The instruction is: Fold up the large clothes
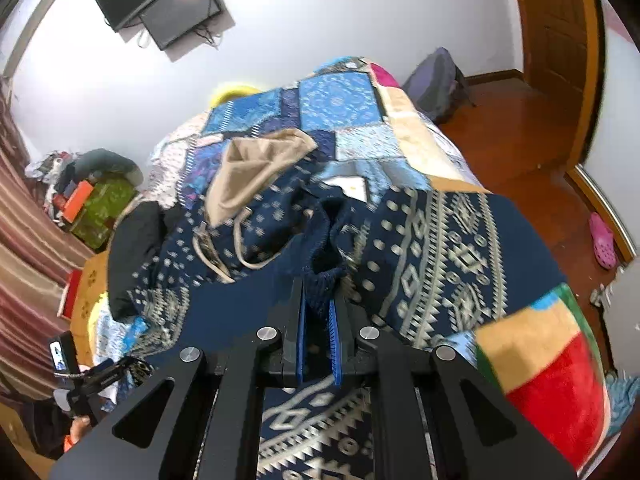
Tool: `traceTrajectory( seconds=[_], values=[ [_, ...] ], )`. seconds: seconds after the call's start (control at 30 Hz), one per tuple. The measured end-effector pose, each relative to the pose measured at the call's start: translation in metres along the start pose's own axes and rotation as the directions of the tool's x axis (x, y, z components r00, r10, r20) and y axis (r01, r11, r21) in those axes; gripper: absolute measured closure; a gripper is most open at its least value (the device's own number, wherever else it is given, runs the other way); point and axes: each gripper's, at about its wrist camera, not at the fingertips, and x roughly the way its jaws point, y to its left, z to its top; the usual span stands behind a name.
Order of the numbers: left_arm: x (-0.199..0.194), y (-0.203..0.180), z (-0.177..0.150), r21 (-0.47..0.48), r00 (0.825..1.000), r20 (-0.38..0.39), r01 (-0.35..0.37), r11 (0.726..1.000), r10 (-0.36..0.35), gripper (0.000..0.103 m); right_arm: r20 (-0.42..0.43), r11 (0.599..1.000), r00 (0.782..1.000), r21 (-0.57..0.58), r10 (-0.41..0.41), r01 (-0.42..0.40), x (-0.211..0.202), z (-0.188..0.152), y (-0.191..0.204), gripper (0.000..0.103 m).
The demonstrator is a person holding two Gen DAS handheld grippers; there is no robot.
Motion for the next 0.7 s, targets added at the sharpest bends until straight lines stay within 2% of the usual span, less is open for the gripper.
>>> traceTrajectory(
  seconds=[0.13, 0.27, 0.5, 0.7],
  values=[
    [0.006, 0.006, -0.013, -0.006, 0.999, -0.04, 0.005, 1.0, -0.006, 0.028, -0.043, 0.999, 0.998, 0.019, -0.045, 0.046, 0.009, -0.013, -0.014, 0.094],
    [0.003, 0.003, -0.018, 0.014, 0.998, -0.055, -0.015, 1.0, 0.016, 0.029, -0.073, 0.994, 0.991, -0.017, -0.11, 0.109, 0.014, -0.03, -0.02, 0.094],
    [-0.028, -0.002, -0.018, 0.043, 1.0, -0.002, -0.015, 0.999, 0.015, 0.029, -0.03, 0.986, 0.988, -0.083, -0.151, 0.148, -0.003, -0.036, -0.016, 0.09],
    [-0.07, -0.021, -0.007, 0.062, 0.996, 0.091, 0.009, 0.998, -0.015, 0.029, 0.022, 0.982, 0.986, -0.088, -0.167, 0.169, -0.024, -0.027, -0.023, 0.09]
  ],
)
